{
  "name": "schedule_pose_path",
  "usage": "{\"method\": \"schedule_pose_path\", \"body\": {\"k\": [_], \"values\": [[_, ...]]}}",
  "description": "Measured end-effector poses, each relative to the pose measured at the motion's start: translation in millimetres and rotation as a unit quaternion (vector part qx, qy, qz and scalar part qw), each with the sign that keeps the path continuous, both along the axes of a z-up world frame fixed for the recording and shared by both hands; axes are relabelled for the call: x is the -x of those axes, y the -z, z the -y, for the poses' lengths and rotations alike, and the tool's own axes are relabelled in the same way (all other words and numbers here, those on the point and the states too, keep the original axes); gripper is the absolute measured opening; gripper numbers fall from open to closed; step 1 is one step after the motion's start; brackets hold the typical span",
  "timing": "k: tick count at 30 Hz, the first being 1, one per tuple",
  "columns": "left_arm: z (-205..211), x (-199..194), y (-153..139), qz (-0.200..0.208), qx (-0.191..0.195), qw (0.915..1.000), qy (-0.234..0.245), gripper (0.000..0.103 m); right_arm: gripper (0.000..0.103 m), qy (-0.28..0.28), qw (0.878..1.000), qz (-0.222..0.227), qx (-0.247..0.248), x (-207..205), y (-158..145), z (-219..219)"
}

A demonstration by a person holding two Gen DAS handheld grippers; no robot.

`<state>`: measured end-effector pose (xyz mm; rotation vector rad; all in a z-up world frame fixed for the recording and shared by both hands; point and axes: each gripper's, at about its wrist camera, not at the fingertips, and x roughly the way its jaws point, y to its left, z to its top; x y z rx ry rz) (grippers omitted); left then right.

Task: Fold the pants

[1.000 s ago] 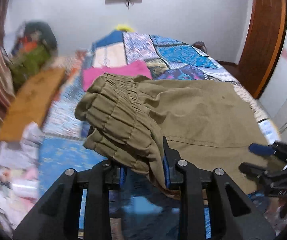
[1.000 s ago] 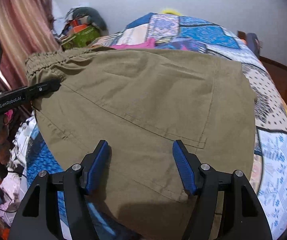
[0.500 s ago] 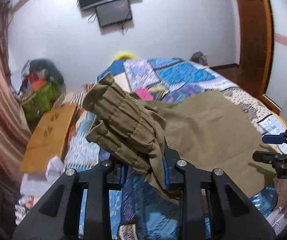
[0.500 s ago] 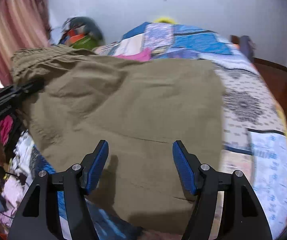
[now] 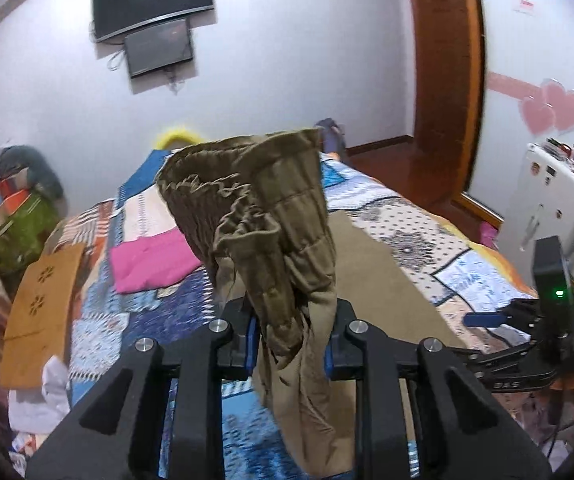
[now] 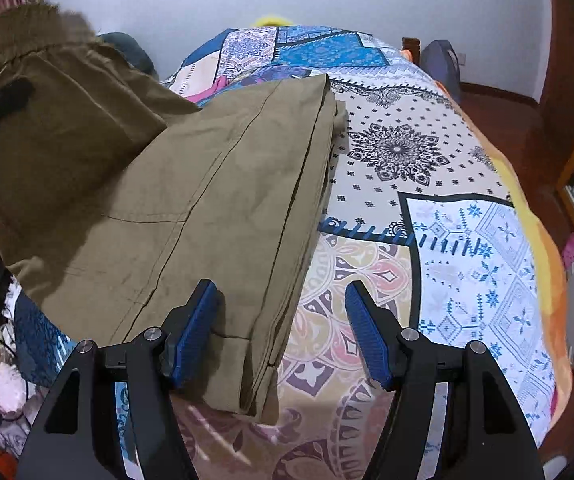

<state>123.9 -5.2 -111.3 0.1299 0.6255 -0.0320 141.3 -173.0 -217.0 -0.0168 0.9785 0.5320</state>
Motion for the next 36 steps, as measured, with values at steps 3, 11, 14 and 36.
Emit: {"method": "schedule_pose_path", "body": {"k": [3,11,14,36], "values": [[14,-3,1,-0.007,-0.004,0.9998,0.02,0.024,0.063,-0.003,1.0,0.0,-0.002,0,1,0],[58,-22,28,-0.049,-0.022,0.996,0.072,0.024,0.064,-0.003,1.0,-0.005,-0.018,-1,3,5],[70,-27,42,-0.072,-0.027,0.9931,0.088,0.024,0.064,-0.003,1.0,-0.006,-0.023,-2,4,6],[74,-10,65,-0.152,0.014,0.9786,0.138,0.049,0.064,0.039,0.999,0.007,-0.019,8,-15,39]]}}
